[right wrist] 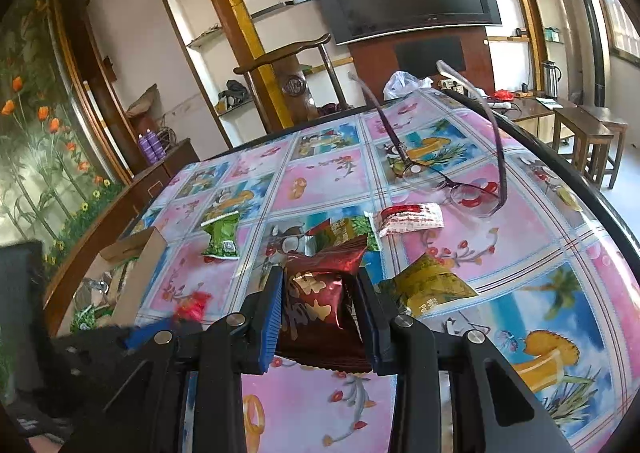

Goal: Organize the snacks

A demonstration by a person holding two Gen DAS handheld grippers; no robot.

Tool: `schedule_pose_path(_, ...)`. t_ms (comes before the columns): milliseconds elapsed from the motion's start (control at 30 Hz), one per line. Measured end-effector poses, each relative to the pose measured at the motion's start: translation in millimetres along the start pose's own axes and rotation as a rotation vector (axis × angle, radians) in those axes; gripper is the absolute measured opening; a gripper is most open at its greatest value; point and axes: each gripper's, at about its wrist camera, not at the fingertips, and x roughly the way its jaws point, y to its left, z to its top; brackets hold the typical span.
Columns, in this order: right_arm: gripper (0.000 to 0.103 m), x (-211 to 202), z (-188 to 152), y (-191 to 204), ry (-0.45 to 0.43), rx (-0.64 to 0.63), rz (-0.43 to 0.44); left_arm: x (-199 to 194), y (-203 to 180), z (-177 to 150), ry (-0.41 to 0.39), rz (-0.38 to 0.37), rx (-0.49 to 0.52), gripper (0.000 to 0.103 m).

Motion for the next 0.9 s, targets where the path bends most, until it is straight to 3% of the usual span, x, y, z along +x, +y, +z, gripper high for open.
schedule_pose_path(267,0.037,-1,-4,16,-0.007,-0.071,0.011,-23,-13,2,-0.176,0.193,0.095,0.018)
schedule_pose_path(467,0.037,-2,-6,21,-0.012,-0.095,0.012,-30,-14,2,-0.227,0.250,0.119,0.018)
schedule_pose_path(900,0.037,-1,-7,21,-0.010,-0.099,0.006,-34,-20,-1,-0.257,0.292,0.162,0.018)
